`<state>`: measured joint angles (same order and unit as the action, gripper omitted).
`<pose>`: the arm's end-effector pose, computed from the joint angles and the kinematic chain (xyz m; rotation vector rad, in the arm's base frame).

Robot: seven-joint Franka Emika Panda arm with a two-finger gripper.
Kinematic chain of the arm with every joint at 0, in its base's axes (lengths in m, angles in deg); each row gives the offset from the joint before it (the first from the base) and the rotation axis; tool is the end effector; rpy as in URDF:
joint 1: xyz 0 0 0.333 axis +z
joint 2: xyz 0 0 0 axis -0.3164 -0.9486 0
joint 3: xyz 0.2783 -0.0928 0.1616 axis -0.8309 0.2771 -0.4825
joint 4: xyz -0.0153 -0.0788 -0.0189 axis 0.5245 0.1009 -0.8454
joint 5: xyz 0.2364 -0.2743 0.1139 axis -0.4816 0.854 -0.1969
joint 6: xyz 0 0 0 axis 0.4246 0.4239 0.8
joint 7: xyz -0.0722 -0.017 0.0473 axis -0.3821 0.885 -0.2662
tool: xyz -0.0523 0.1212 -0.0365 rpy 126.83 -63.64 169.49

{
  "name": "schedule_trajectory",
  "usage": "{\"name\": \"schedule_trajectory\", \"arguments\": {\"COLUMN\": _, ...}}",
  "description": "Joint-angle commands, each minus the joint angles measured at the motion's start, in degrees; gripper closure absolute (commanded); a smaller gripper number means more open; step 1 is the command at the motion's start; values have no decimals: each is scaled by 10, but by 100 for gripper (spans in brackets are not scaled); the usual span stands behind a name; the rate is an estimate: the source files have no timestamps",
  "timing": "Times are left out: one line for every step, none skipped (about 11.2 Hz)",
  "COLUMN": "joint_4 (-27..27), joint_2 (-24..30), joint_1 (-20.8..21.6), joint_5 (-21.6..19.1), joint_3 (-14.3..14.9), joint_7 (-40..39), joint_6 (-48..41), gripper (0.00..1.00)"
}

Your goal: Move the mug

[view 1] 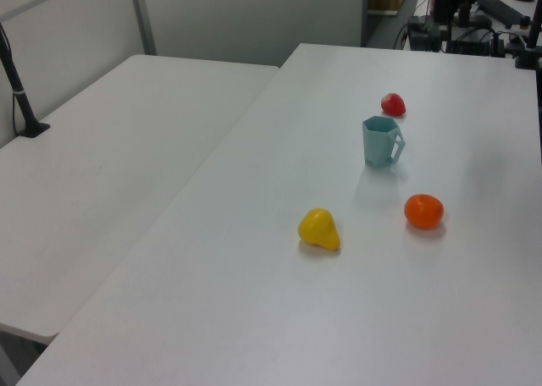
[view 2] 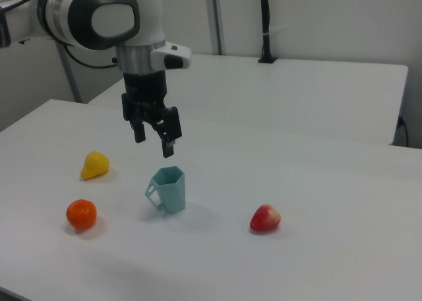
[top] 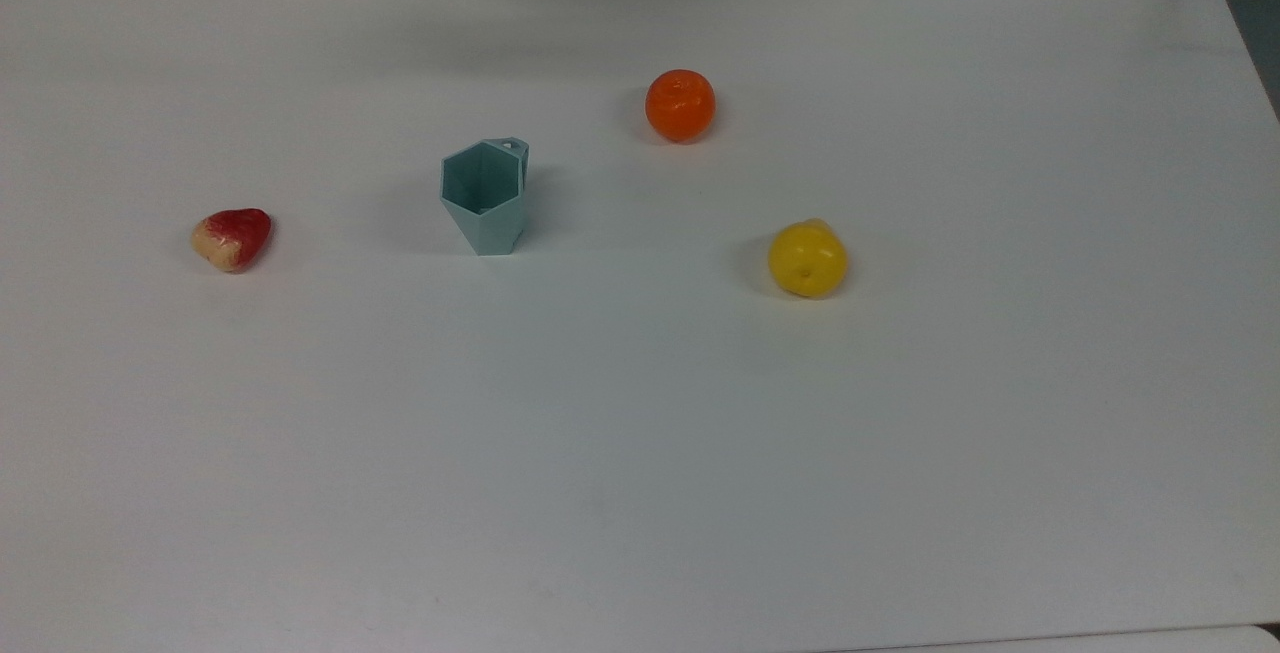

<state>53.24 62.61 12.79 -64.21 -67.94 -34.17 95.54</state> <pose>0.5088 -0.1177 0.5756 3.1055 -0.3479 -0.1773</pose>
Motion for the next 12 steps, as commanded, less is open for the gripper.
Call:
{"name": "schedule_trajectory", "arguments": {"joint_4": -9, "joint_2": -4, "joint_1": 10, "joint_5": 15, "joint_3": 1, "joint_7": -11, "joint_6": -14, "gripper": 0}}
{"name": "schedule_trajectory", "arguments": {"joint_4": -9, "joint_2": -4, "joint_1": 10, "joint_5": 15, "joint_3": 1, "joint_7": -7, "joint_6": -14, "gripper": 0}}
{"name": "schedule_trajectory", "arguments": {"joint_4": -9, "joint_2": -4, "joint_1": 10, "joint_5": 15, "joint_3": 1, "joint_7": -6, "joint_6": -12, "gripper": 0}}
{"name": "schedule_trajectory", "arguments": {"joint_4": -9, "joint_2": -3, "joint_1": 10, "joint_5": 13, "joint_3": 1, "joint_7": -5, "joint_6": -12, "gripper": 0}}
{"name": "schedule_trajectory", "arguments": {"joint_4": -7, "joint_2": -2, "joint_1": 11, "joint_5": 12, "joint_3": 1, "joint_7": -3, "joint_6": -13, "gripper": 0}}
{"name": "schedule_trajectory", "arguments": {"joint_4": -5, "joint_2": 0, "joint_1": 11, "joint_5": 10, "joint_3": 1, "joint_7": -2, "joint_6": -16, "gripper": 0}}
{"name": "schedule_trajectory", "arguments": {"joint_4": -5, "joint_2": 1, "joint_1": 10, "joint_5": 8, "joint_3": 1, "joint_7": -2, "joint_6": -17, "gripper": 0}}
{"name": "schedule_trajectory", "arguments": {"joint_4": 0, "joint_2": 3, "joint_1": 11, "joint_5": 6, "joint_3": 1, "joint_7": -2, "joint_6": -17, "gripper": 0}}
{"name": "schedule_trajectory", "arguments": {"joint_4": 15, "joint_2": 15, "joint_1": 11, "joint_5": 6, "joint_3": 1, "joint_7": 2, "joint_6": -11, "gripper": 0}}
{"name": "schedule_trajectory", "arguments": {"joint_4": 32, "joint_2": 24, "joint_1": 11, "joint_5": 4, "joint_3": 1, "joint_7": 7, "joint_6": 0, "gripper": 0}}
{"name": "schedule_trajectory", "arguments": {"joint_4": 54, "joint_2": 42, "joint_1": 11, "joint_5": 4, "joint_3": 1, "joint_7": 12, "joint_6": 21, "gripper": 0}}
{"name": "schedule_trajectory", "arguments": {"joint_4": 94, "joint_2": 73, "joint_1": 11, "joint_5": 3, "joint_3": 1, "joint_7": 16, "joint_6": 54, "gripper": 0}}
